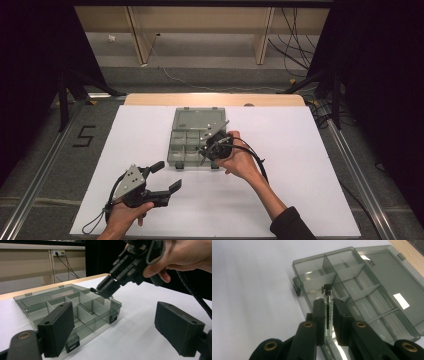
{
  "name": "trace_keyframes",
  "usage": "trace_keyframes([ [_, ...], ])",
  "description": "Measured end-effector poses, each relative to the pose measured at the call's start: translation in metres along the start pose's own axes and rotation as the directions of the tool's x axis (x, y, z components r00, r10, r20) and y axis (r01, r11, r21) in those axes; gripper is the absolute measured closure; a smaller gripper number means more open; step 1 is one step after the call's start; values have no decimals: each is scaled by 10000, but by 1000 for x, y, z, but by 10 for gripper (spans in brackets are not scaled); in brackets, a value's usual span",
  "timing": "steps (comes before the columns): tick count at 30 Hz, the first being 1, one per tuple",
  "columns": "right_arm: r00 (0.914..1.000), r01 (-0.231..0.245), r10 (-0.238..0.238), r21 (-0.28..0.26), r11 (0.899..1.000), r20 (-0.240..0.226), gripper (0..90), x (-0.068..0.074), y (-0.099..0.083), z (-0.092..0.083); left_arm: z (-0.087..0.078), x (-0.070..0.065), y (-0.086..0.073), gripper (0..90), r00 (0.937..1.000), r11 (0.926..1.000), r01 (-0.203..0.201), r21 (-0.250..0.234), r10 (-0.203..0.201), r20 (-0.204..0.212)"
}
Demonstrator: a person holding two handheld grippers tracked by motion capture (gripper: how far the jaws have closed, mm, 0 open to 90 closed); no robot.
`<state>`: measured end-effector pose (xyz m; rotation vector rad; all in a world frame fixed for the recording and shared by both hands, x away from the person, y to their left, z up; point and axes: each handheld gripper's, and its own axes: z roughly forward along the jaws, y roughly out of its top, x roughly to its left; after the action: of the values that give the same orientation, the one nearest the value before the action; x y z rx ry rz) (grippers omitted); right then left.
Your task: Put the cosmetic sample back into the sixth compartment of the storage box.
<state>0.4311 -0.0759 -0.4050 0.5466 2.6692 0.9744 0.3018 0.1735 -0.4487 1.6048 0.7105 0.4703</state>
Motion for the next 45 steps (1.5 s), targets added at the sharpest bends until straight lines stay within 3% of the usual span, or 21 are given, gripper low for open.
trace_keyframes([
  [1,10000,-89,90,-64,9999,25,810,0,3,2,0,-1,0,158,9999,9999,127,40,-127,-2],
  [4,9996,-265,264,-216,9994,-52,810,0,7,8,0,0,0,158,10000,10000,-21,-12,21,-12],
  [18,9919,-1268,1268,-113,9919,24,809,2,20,31,-1,0,0,157,10000,10000,46,-14,-46,-37],
  [20,9916,-1296,1296,-100,9915,-20,810,1,22,33,-1,1,0,158,9999,9999,-135,-33,135,-48],
  [22,9904,-1380,1380,-199,9902,-6,809,2,22,36,-1,0,0,158,10000,10000,50,-10,-50,-33],
  [45,9807,-1954,1954,47,9807,13,808,0,22,54,-1,0,0,158,10000,10000,48,-33,-48,-34],
])
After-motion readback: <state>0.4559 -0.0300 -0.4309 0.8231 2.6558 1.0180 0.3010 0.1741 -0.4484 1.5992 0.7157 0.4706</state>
